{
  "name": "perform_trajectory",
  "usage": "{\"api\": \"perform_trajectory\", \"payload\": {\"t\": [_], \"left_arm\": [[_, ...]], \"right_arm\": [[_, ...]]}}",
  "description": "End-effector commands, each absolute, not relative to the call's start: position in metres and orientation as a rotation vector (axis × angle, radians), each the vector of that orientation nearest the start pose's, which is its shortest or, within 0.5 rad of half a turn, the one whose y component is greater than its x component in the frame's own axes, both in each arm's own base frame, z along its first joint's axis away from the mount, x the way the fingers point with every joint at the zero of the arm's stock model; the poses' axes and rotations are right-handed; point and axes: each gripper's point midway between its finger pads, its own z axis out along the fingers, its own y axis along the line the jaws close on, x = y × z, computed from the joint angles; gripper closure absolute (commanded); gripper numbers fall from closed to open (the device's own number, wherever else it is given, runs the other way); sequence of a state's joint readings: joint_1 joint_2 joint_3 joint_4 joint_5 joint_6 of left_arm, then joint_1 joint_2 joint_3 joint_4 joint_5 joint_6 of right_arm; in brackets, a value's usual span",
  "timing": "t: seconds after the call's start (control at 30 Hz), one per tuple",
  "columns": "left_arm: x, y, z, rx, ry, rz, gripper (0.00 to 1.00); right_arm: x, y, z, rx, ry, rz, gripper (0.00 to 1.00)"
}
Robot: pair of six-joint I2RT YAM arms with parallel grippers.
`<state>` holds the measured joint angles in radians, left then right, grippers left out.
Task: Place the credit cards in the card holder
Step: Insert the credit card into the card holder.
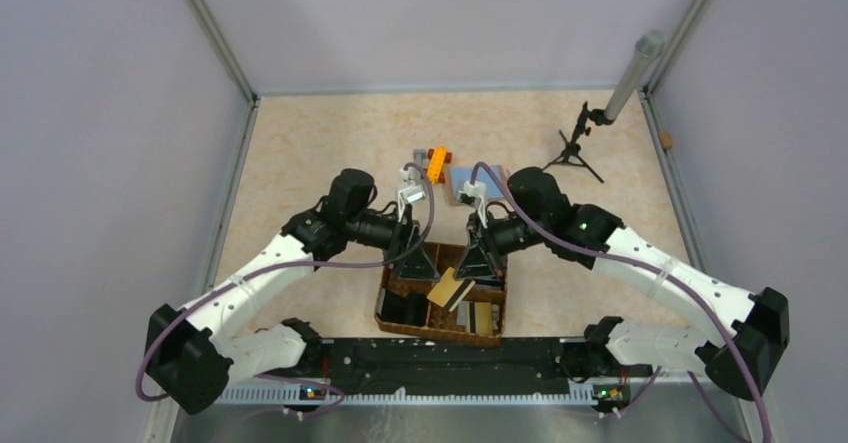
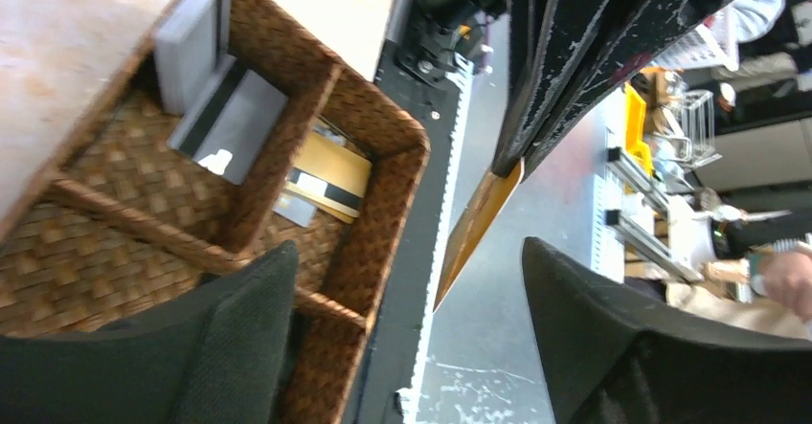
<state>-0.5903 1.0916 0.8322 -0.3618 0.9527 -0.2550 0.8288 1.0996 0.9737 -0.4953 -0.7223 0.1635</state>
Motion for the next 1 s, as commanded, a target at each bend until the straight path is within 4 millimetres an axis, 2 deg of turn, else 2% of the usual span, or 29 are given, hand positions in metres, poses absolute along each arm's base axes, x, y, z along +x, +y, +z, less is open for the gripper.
{"api": "perform_trajectory", "payload": {"t": [0.0,0.07,0.23,0.4,0.43,0.53,0.57,0.67,0.73,0.87,0.97], "left_arm": [[0.116,-0.282,0.235,1.114,1.933,-1.613,0.22],[0.110,-0.284,0.235,1.133,1.945,-1.634,0.34],[0.095,-0.288,0.234,1.191,1.952,-1.684,0.50],[0.088,-0.294,0.235,1.197,1.956,-1.729,0.95],[0.089,-0.295,0.237,1.190,1.947,-1.730,1.00],[0.101,-0.299,0.242,1.119,1.911,-1.653,1.00],[0.106,-0.300,0.245,1.080,1.896,-1.627,1.00],[0.126,-0.307,0.252,0.907,1.837,-1.581,1.00],[0.143,-0.311,0.257,0.762,1.805,-1.568,1.00],[0.163,-0.311,0.265,0.565,1.726,-1.565,1.00],[0.174,-0.308,0.272,0.464,1.661,-1.558,1.00]], "right_arm": [[0.103,0.305,0.263,-1.253,1.844,1.437,1.00],[0.105,0.307,0.268,-1.247,1.819,1.447,1.00],[0.116,0.311,0.272,-1.232,1.791,1.444,1.00],[0.130,0.312,0.269,-1.208,1.800,1.411,1.00],[0.136,0.312,0.269,-1.186,1.802,1.388,1.00],[0.155,0.309,0.270,-1.089,1.818,1.335,0.97],[0.162,0.307,0.271,-1.050,1.821,1.316,0.85],[0.179,0.300,0.274,-0.922,1.816,1.275,0.39],[0.189,0.294,0.280,-0.834,1.786,1.248,0.26],[0.197,0.285,0.286,-0.684,1.738,1.221,0.18],[0.194,0.284,0.287,-0.623,1.707,1.272,0.20]]}}
